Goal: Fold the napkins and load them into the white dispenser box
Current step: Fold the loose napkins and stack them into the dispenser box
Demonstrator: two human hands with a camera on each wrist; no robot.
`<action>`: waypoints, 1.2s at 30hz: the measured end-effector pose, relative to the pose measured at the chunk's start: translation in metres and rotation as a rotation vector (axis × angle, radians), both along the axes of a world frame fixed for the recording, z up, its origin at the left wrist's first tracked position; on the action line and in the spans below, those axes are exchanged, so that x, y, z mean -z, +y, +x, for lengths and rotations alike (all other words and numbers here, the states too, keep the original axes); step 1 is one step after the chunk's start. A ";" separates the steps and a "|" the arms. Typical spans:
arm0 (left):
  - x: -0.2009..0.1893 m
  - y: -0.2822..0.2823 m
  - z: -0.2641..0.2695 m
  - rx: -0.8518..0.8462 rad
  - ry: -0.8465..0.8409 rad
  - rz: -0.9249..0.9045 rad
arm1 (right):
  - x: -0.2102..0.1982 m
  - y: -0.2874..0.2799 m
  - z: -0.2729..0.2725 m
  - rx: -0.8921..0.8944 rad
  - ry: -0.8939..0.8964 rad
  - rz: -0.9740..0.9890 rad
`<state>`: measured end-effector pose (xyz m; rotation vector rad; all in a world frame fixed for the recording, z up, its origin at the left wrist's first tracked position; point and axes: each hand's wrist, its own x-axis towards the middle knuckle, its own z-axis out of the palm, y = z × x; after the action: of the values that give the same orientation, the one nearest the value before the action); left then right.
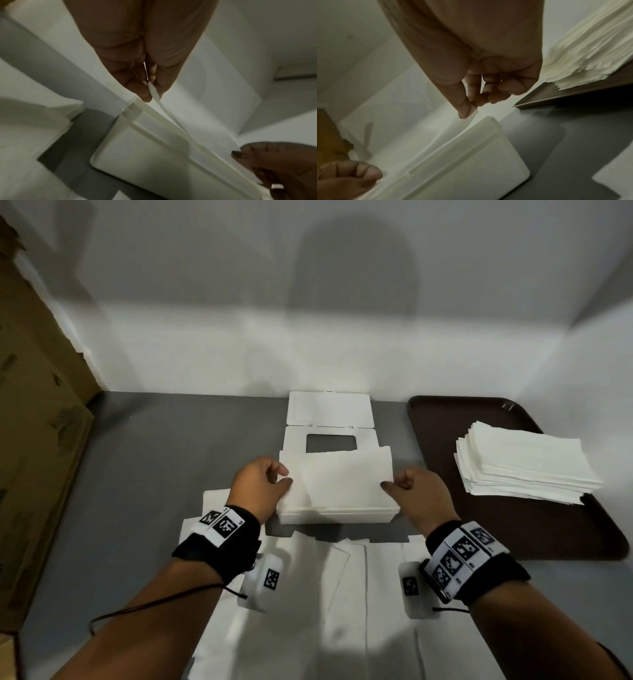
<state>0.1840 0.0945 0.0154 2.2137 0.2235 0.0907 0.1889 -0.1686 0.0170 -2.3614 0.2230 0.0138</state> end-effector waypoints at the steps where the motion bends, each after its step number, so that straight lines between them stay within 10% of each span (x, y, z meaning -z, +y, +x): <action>1: 0.000 -0.004 0.002 0.011 0.012 0.042 | 0.000 0.000 0.002 -0.005 0.002 -0.047; 15: -0.005 -0.019 0.016 0.167 0.251 0.404 | 0.003 0.009 0.020 -0.129 0.081 -0.466; 28: -0.010 0.006 -0.028 0.080 0.064 0.391 | -0.014 0.024 -0.021 -0.117 -0.037 -0.273; 36: 0.013 0.037 -0.081 0.132 0.181 0.286 | 0.013 0.077 -0.078 -0.319 0.184 -0.017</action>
<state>0.1030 0.1318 0.0024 2.5178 0.1713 -0.1608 0.1112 -0.0916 0.0036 -2.3892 -0.0684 0.3844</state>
